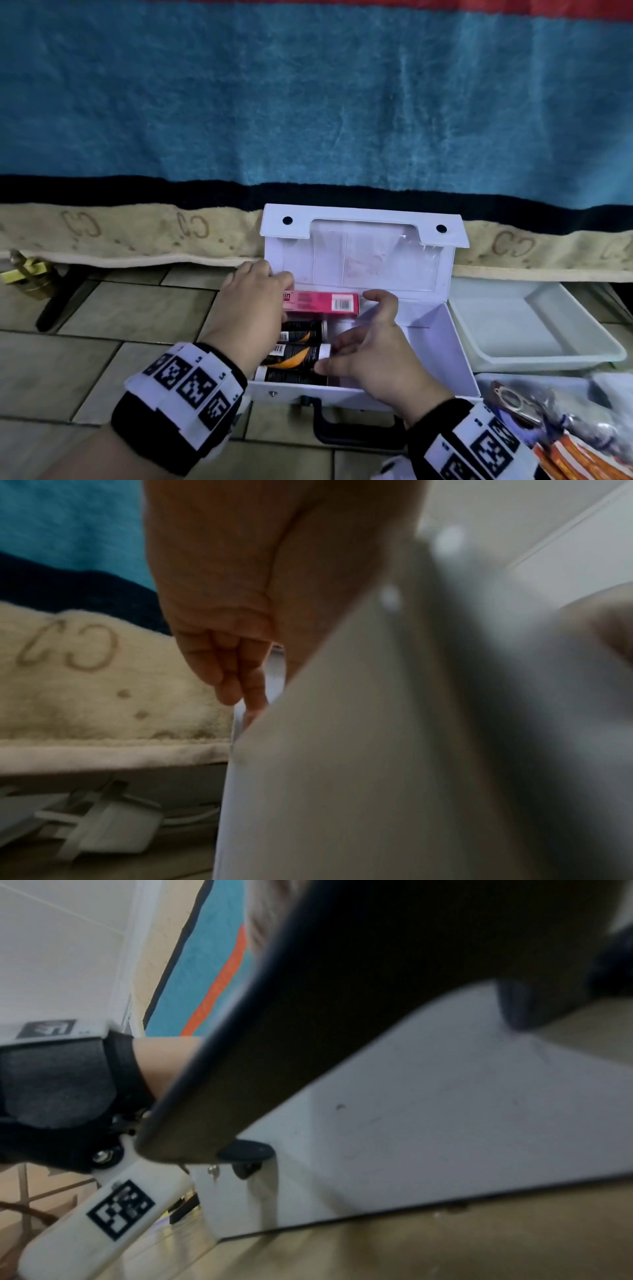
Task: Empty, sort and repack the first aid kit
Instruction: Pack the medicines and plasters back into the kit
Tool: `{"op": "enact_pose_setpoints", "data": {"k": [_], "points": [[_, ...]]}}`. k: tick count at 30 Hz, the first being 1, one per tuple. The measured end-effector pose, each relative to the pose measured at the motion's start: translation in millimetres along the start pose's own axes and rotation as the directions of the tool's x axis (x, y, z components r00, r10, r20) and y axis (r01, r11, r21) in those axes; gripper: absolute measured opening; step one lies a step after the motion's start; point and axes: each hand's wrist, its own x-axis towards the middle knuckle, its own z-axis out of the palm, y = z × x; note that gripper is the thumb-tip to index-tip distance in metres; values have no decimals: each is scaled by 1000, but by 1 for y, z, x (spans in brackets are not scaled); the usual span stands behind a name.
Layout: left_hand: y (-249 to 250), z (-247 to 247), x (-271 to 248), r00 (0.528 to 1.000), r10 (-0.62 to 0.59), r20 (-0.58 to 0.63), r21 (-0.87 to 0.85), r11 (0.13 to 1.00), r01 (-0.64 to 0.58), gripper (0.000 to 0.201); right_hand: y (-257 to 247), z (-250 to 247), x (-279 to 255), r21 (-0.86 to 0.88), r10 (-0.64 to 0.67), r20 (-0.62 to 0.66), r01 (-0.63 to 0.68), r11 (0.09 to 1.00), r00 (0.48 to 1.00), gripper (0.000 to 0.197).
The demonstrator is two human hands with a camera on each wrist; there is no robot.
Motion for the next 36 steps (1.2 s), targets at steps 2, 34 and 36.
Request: {"op": "enact_pose_setpoints", "data": {"k": [2,34,36], "points": [[-1,1,0,999,27,19,11,1000,-28,35,1,-3,-1,72,-2,26,0,997,1000,83],[-30,17,3,925,237,298,-143,969,-203,48,8,1,3,-209,-135,139,162,964,981,35],[-30,18,-1,914,261,310,-121,964,-235,51,8,1,4,-235,-118,142,149,961,983,31]]}}
